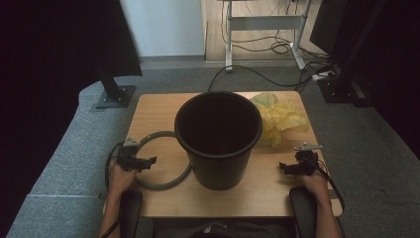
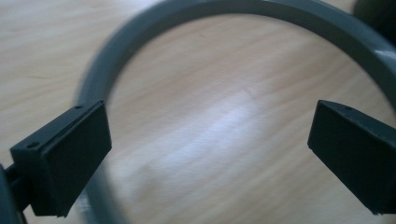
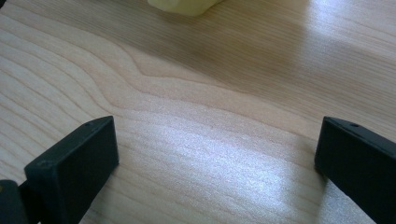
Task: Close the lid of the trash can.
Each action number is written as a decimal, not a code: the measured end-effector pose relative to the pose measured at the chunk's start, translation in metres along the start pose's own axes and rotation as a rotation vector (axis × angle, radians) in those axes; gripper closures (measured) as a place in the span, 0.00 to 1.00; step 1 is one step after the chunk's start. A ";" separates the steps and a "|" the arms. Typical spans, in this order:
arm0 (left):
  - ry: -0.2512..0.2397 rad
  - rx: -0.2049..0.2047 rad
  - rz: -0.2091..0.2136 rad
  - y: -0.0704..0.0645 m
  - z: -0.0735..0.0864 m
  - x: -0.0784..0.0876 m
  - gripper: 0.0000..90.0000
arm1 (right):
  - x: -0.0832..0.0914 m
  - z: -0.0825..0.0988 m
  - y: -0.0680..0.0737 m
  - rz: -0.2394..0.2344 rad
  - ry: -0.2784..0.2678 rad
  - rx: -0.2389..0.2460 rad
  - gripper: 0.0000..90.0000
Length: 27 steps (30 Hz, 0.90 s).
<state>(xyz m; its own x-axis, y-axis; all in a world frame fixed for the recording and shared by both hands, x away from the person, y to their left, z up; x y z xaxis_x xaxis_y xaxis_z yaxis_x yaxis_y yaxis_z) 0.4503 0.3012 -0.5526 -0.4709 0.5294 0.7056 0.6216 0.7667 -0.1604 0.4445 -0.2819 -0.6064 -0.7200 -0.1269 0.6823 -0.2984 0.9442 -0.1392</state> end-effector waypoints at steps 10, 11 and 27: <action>0.041 0.065 -0.044 0.036 0.012 -0.004 0.00 | 0.000 0.000 0.000 0.000 0.000 0.000 0.00; 0.046 0.074 -0.047 0.039 0.015 -0.006 0.00 | 0.000 0.000 0.000 0.000 0.000 0.000 0.00; 0.042 0.081 -0.058 0.056 0.032 -0.022 0.00 | 0.000 0.000 0.002 -0.014 -0.002 0.013 0.00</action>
<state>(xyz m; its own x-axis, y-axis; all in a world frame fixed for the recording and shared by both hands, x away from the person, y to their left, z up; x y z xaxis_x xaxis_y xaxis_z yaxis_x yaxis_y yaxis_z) 0.4757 0.3435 -0.5992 -0.4769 0.4687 0.7436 0.5407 0.8234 -0.1723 0.4437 -0.2804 -0.6064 -0.7168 -0.1410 0.6829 -0.3167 0.9384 -0.1387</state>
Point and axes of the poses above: each handheld gripper's, and its own axes: x roughly backward along the jaws, z roughly out of its underside, y roughly to its left, the point moved 7 cm from there along -x, roughly forward along the jaws, and after that the axes turned 12 degrees about z, right-handed, at the moved point
